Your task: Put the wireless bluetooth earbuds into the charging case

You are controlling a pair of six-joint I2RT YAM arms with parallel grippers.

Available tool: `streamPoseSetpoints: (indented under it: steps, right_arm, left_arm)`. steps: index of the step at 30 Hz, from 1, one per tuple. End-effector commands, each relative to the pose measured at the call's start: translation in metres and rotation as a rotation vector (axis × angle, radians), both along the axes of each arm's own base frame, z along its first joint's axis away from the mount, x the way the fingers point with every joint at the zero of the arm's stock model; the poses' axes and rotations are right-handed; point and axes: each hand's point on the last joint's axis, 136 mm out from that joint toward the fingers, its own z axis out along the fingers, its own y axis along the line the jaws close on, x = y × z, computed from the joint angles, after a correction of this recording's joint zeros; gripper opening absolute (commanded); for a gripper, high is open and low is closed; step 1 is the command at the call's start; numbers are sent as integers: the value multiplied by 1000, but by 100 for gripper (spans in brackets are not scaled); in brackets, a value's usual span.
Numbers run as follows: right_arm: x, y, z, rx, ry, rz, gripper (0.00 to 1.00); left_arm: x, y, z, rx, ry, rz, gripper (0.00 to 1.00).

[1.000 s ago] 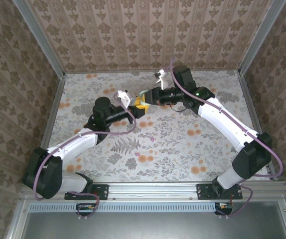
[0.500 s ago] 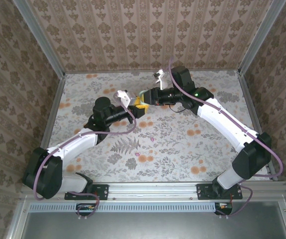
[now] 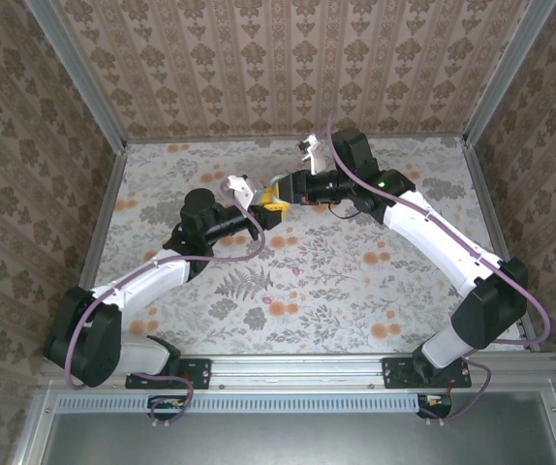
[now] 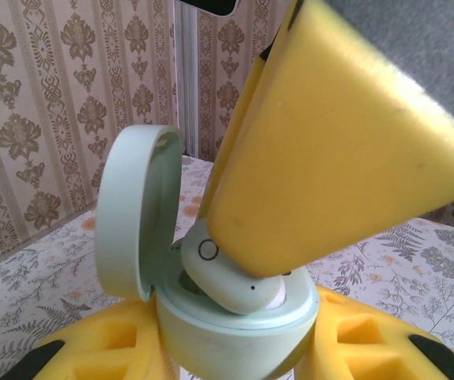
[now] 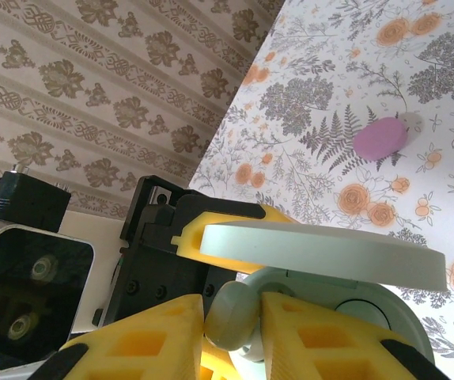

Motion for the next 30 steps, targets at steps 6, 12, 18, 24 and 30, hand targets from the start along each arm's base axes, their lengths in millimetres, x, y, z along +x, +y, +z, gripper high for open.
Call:
streamPoseSetpoints:
  steps: [6, 12, 18, 24, 30]
  right_arm:
    - [0, -5, 5, -36, -29, -25, 30]
    - [0, -4, 10, -30, -41, -27, 31]
    - [1, -5, 14, -24, -47, -38, 31]
    - [2, -7, 20, -20, -66, -53, 32]
    - [3, -8, 22, -17, -70, -64, 32]
  left_arm:
    - [-13, -1, 42, -86, -112, -41, 31]
    - [-14, -1, 42, -86, -110, -43, 31]
    - [-14, 0, 42, -86, -112, -42, 31]
    - [-15, 0, 42, -87, -114, -40, 31]
    - [-14, 0, 43, -91, -113, -40, 31]
